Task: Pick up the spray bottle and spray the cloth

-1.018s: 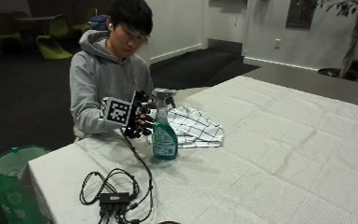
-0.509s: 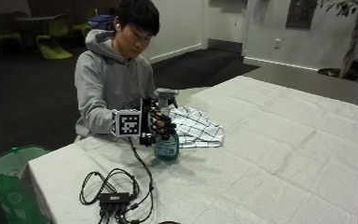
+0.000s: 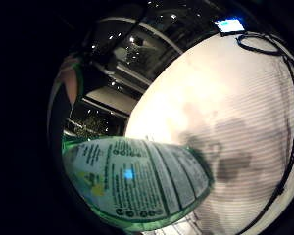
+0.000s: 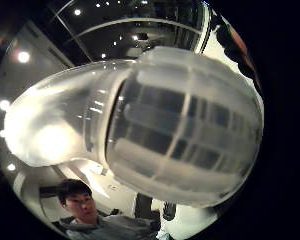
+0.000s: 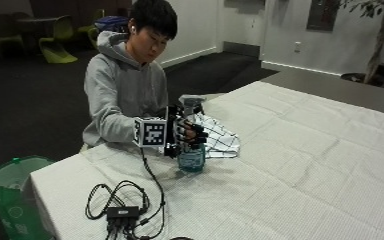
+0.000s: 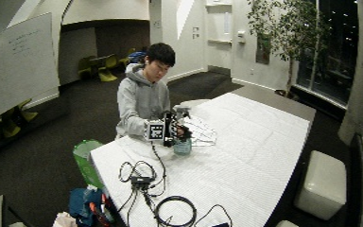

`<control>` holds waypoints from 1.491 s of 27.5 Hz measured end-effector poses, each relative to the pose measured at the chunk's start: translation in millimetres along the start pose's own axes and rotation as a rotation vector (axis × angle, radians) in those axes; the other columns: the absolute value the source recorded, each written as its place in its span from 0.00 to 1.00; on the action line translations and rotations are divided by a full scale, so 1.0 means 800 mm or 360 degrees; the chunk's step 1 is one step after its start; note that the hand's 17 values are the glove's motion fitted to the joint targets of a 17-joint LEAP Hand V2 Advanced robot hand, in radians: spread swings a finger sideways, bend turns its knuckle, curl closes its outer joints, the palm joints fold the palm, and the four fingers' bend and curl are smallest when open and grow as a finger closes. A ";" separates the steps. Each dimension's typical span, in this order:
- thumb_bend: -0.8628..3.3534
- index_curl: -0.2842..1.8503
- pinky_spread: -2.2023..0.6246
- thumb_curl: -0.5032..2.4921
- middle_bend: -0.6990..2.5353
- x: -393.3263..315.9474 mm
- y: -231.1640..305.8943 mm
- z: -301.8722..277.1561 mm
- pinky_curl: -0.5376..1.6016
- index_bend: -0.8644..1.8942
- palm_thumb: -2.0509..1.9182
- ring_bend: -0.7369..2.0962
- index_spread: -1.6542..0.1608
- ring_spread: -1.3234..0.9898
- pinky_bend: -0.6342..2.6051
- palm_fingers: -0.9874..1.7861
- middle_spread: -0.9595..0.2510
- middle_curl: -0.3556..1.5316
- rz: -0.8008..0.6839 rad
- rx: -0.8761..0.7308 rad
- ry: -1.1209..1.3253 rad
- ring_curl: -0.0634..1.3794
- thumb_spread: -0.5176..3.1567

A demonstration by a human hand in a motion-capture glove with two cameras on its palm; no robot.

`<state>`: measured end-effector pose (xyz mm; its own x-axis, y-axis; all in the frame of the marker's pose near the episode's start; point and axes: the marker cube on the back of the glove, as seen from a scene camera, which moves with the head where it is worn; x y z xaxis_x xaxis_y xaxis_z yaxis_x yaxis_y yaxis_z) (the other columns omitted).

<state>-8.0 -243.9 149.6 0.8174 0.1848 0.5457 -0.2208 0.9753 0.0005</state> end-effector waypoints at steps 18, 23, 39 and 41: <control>0.21 0.31 0.73 0.31 0.38 -0.002 -0.020 0.028 0.40 0.41 0.73 0.48 0.80 0.52 0.30 0.88 0.73 0.42 0.0030 0.0072 -0.0029 0.31 0.36; 0.20 0.34 0.72 0.34 0.39 -0.009 -0.032 0.037 0.41 0.45 0.75 0.47 0.80 0.51 0.30 0.87 0.73 0.44 -0.0012 -0.0034 0.0073 0.32 0.30; 0.20 0.38 0.69 0.38 0.42 -0.153 -0.036 0.058 0.43 0.49 0.76 0.49 0.81 0.50 0.31 0.87 0.72 0.46 -0.0590 -0.1210 0.1277 0.35 0.22; 0.20 0.38 0.69 0.38 0.42 -0.172 -0.031 0.058 0.43 0.50 0.75 0.49 0.81 0.50 0.31 0.87 0.72 0.46 -0.0649 -0.1319 0.1492 0.35 0.21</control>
<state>-139.6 -299.3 113.8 0.8779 -0.4528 -0.1561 0.2437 0.7029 -0.6683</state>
